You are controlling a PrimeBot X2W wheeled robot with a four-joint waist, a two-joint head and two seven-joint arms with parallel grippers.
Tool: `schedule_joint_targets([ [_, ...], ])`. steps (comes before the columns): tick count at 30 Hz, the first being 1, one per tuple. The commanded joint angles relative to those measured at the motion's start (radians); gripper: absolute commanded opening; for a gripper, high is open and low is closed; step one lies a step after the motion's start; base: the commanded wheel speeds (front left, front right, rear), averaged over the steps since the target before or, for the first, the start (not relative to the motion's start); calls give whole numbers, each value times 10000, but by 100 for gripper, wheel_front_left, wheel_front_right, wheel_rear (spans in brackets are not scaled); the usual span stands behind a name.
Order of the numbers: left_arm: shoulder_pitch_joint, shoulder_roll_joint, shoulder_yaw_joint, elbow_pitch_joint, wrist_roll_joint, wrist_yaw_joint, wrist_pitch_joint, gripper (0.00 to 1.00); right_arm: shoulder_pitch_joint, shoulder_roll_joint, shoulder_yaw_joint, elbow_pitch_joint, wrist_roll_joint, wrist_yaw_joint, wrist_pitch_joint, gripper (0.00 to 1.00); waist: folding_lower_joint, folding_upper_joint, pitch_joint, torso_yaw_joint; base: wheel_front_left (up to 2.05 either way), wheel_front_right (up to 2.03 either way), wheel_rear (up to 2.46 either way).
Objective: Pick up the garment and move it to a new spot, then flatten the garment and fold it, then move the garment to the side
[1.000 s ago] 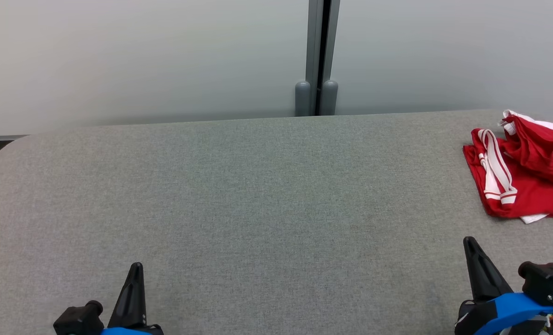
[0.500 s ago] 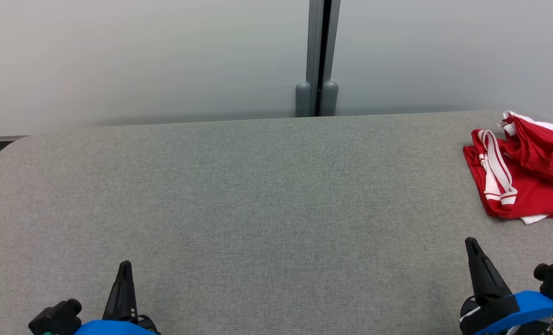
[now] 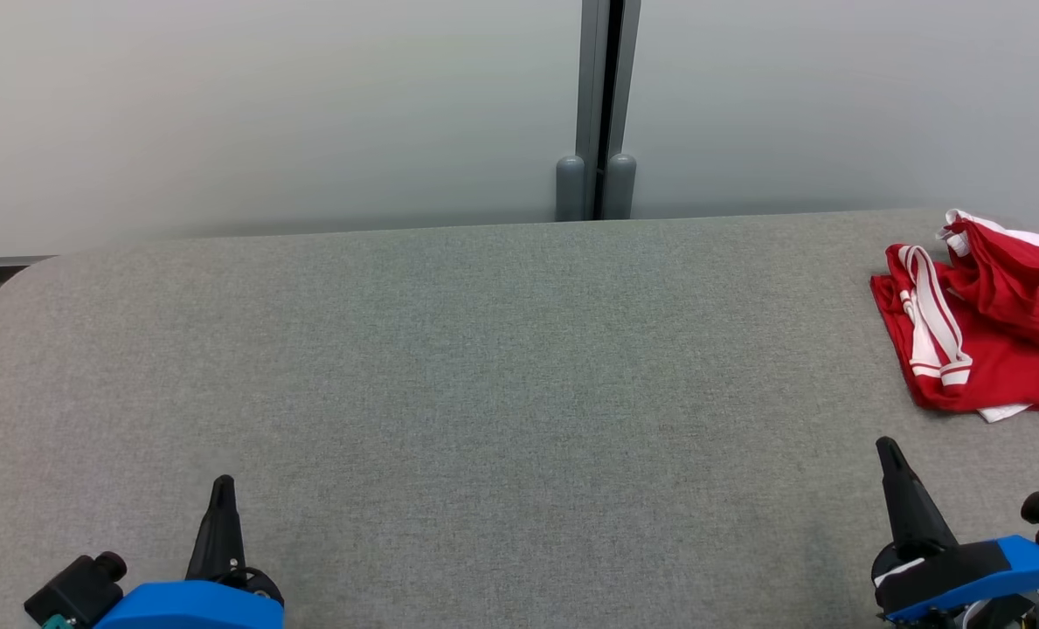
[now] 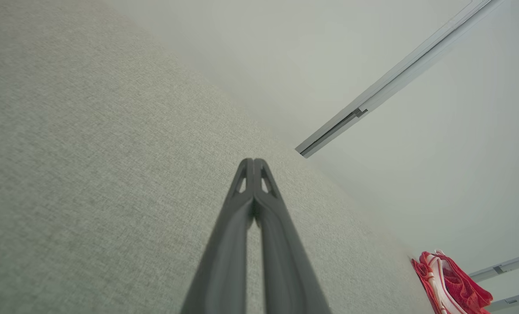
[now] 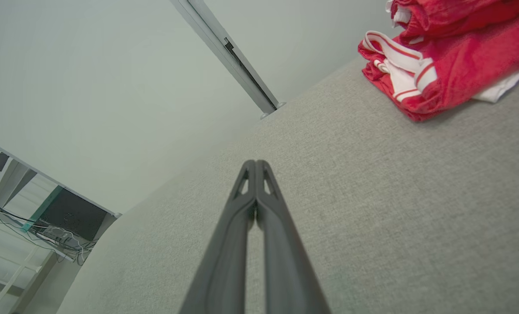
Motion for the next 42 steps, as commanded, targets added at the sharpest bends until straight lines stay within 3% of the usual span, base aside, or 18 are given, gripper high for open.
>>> schedule_joint_targets([
  [1,-330,14,117,-182,-374,-42,91,0,-298,-1,-38,-77,443,2,47,0,0,0,-3,3,0,0,0],
  [42,-827,-210,758,-409,-4471,-94,1300,0,-751,75,-129,424,5110,4,519,0,-1,0,-74,43,0,0,0],
])
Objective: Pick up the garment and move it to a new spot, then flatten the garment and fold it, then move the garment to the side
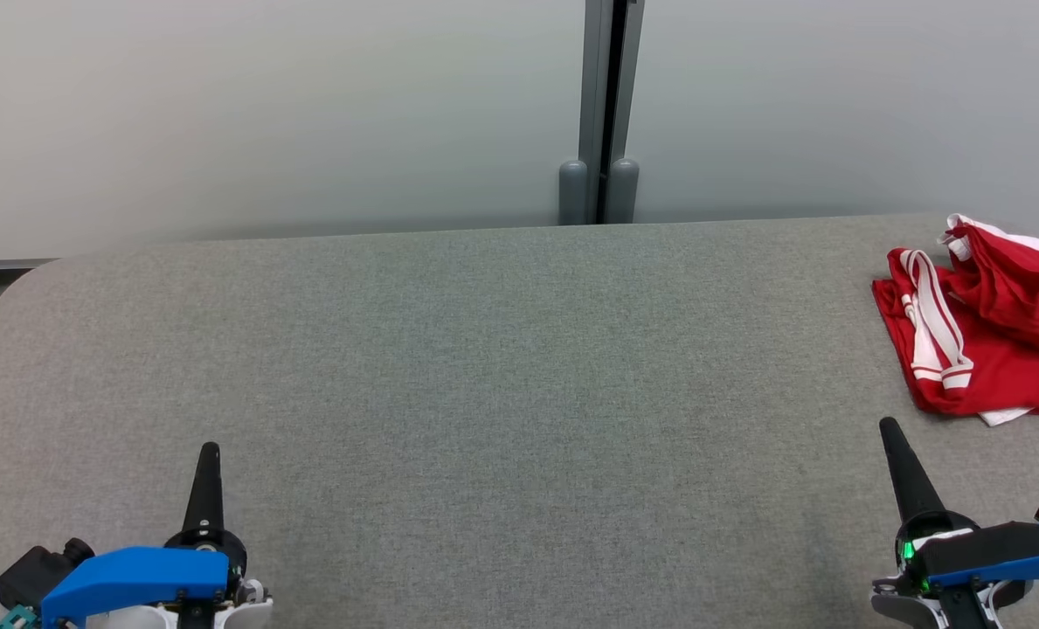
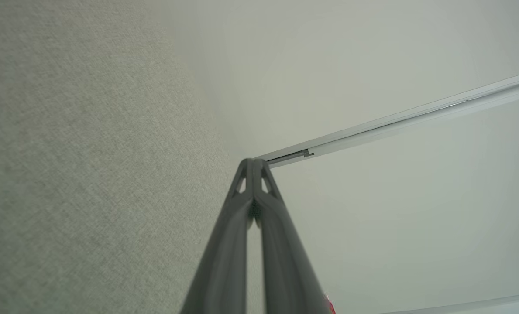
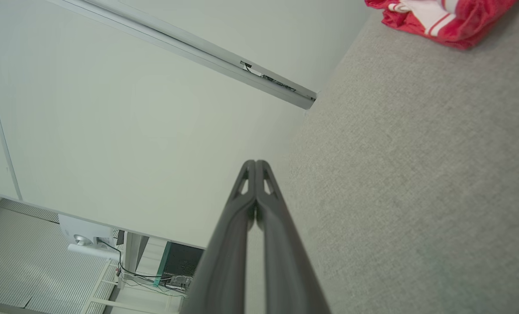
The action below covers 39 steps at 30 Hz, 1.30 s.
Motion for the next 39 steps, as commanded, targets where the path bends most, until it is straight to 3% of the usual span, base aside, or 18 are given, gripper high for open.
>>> schedule_joint_targets([
  [1,-259,11,87,-122,-215,-52,92,0,-218,3,-33,-26,274,6,83,0,-1,-1,-2,2,0,0,0],
  [39,-566,-145,507,-251,-2953,-96,890,0,-503,61,-90,319,3379,7,372,0,-1,-1,-69,39,0,0,0],
])
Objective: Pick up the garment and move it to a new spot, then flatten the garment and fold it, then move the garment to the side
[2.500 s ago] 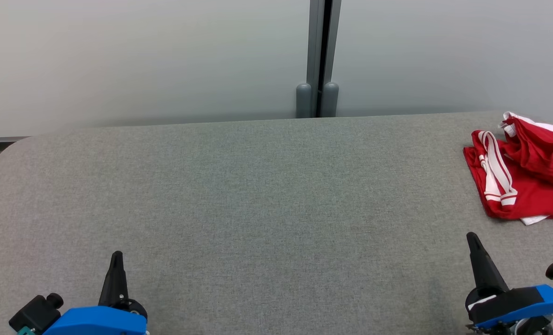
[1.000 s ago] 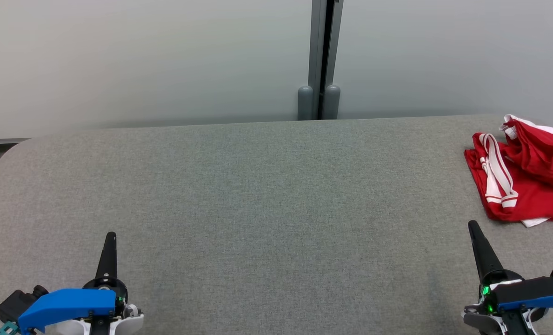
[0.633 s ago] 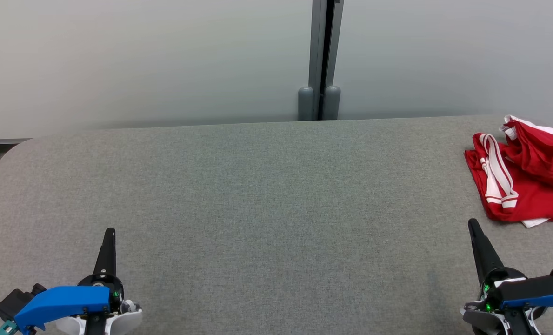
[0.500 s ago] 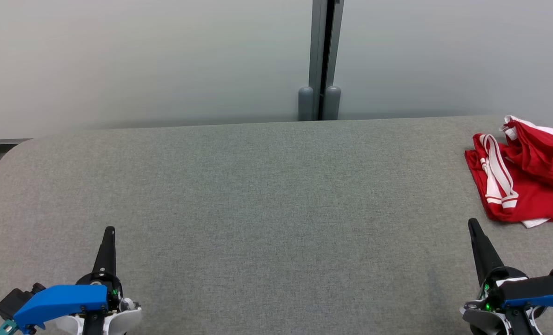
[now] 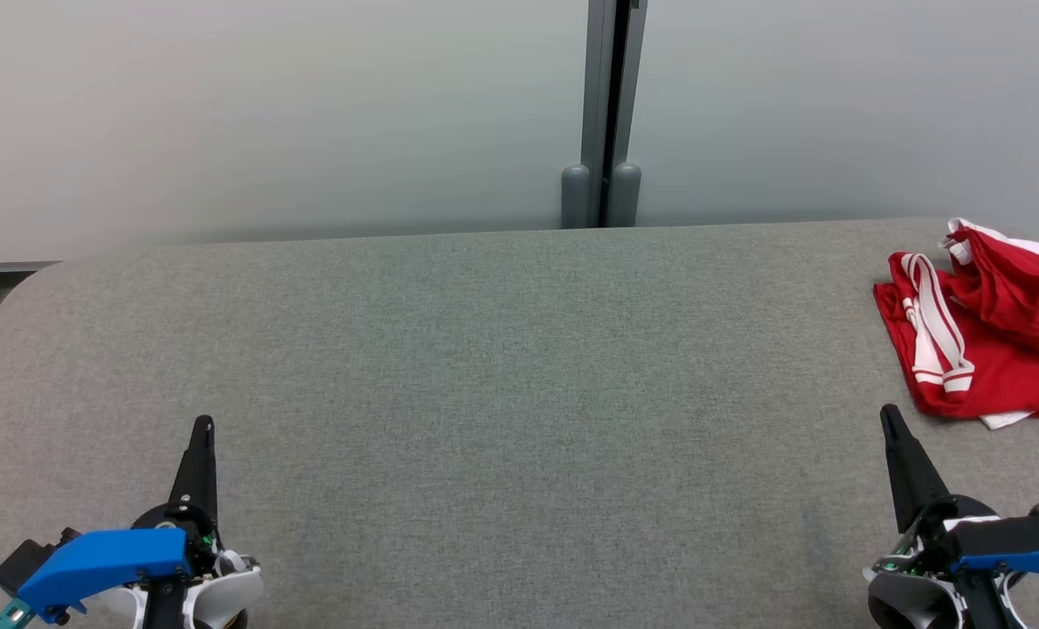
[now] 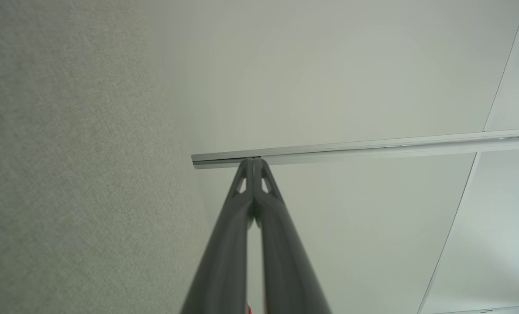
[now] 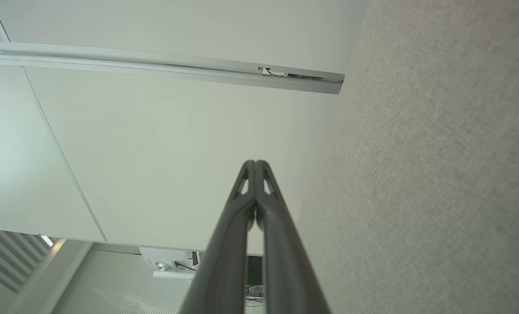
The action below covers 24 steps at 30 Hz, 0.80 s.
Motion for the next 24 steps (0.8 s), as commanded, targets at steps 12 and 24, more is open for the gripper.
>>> schedule_joint_targets([
  [12,-248,-50,168,-84,-856,-67,260,0,-227,36,-42,104,974,7,114,0,1,0,-23,13,0,0,0],
  [24,-231,-49,167,-84,-851,-68,270,0,-212,36,-40,101,965,7,110,0,1,0,-24,14,0,0,0],
])
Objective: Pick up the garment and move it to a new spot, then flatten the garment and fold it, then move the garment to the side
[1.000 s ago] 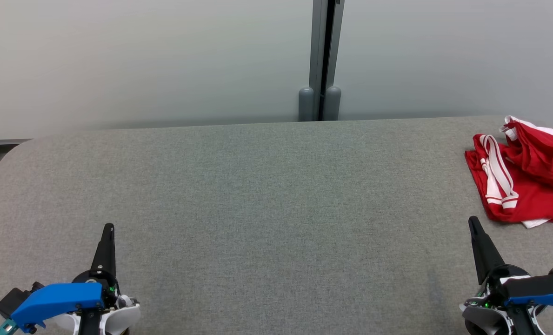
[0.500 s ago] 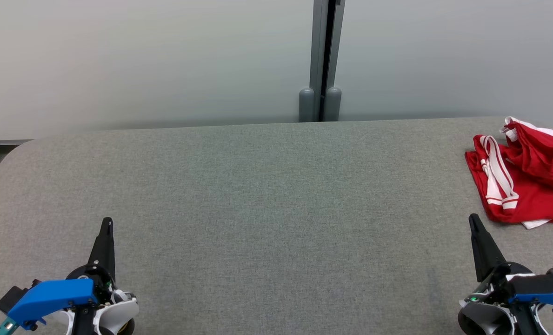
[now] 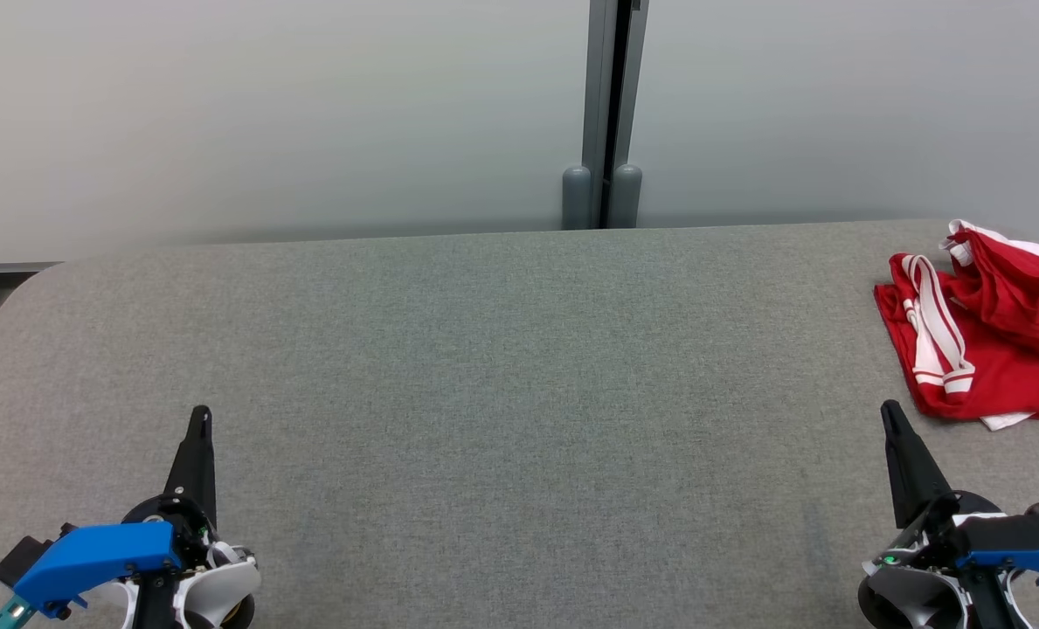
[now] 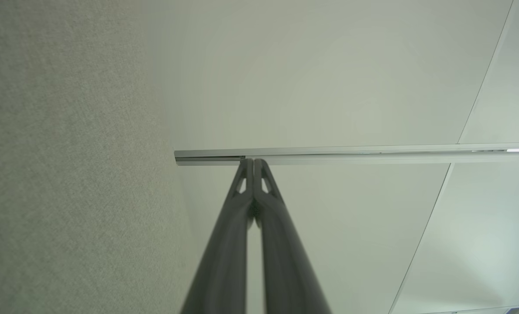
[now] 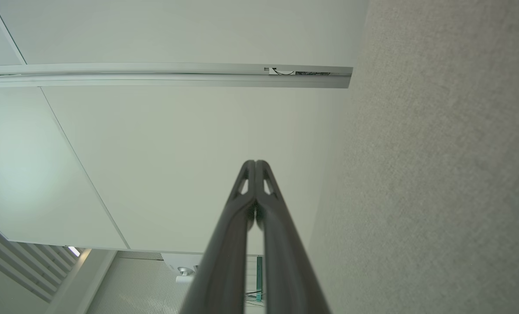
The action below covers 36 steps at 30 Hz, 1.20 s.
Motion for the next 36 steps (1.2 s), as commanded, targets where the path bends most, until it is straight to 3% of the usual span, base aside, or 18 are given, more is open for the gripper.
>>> schedule_joint_targets([
  [1,-102,-7,33,-29,-19,-37,40,0,-98,22,-21,11,23,7,24,0,0,0,0,0,0,0,0],
  [36,-101,-7,30,-32,-21,-38,37,0,-98,21,-18,10,25,7,22,0,0,0,0,0,0,0,0],
])
